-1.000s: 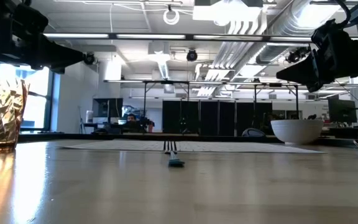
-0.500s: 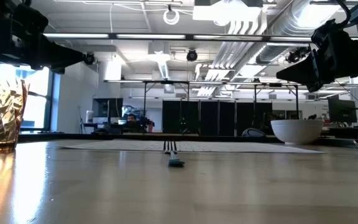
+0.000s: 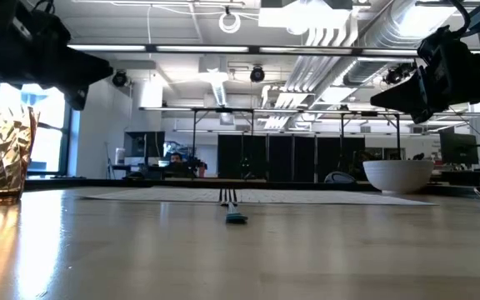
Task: Pick & Place Utensil
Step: Put the brown cup on the gray mat
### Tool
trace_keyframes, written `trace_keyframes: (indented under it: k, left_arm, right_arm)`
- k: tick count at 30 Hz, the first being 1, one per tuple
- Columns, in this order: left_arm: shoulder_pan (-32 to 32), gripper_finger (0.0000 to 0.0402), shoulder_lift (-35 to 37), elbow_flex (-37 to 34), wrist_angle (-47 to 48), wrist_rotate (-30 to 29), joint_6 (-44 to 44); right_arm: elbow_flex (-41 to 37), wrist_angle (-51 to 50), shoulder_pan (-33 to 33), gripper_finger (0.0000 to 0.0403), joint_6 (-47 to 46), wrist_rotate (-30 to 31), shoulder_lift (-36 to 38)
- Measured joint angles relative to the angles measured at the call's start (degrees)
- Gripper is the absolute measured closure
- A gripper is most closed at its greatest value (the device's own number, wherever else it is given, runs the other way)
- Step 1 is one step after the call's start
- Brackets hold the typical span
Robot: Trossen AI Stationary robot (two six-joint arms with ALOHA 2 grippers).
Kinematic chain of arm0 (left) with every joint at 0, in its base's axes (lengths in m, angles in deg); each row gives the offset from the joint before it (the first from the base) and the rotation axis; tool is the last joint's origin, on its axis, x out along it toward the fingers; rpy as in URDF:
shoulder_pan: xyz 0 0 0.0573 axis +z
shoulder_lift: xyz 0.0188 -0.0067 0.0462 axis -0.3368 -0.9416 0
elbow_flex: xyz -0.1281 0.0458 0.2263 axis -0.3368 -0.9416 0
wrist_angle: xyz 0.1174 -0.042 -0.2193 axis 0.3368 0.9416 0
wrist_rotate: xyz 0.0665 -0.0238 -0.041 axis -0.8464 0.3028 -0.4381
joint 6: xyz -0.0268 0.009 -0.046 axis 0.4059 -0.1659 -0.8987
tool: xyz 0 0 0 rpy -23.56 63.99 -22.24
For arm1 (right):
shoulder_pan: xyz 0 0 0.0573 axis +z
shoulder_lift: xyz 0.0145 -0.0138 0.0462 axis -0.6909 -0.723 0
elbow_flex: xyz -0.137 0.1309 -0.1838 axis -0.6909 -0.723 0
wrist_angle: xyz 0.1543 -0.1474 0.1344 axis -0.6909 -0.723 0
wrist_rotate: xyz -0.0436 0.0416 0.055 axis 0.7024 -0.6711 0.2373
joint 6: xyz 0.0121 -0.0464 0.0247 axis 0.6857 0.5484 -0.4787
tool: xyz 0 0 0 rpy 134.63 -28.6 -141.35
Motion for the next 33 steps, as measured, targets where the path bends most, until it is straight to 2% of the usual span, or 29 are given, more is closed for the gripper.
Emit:
trace_keyframes:
  k: [8, 14, 26, 33]
  left_arm:
    - [0.0, 0.0342, 0.0, 0.0, -2.6, -0.6, -6.0]
    - [0.0, 0.0342, 0.0, 0.6, -9.0, -1.1, -7.3]
    - [0.0, 0.0342, -3.2, 4.0, -14.2, 8.4, -14.4]
    - [0.0, 0.0342, -6.1, 4.2, -17.1, 8.8, -14.5]
  right_arm:
    - [0.0, 0.0, 0.0, 0.0391, 0.0, 0.0, 0.0]
    - [0.0, 0.0, 0.0, 0.0391, 0.0, 0.0, 0.0]
    - [0.0, 0.0, 0.0, 0.0391, 0.0, 0.0, 0.0]
    - [0.0, 0.0, 0.0, 0.0391, 0.0, 0.0, 0.0]
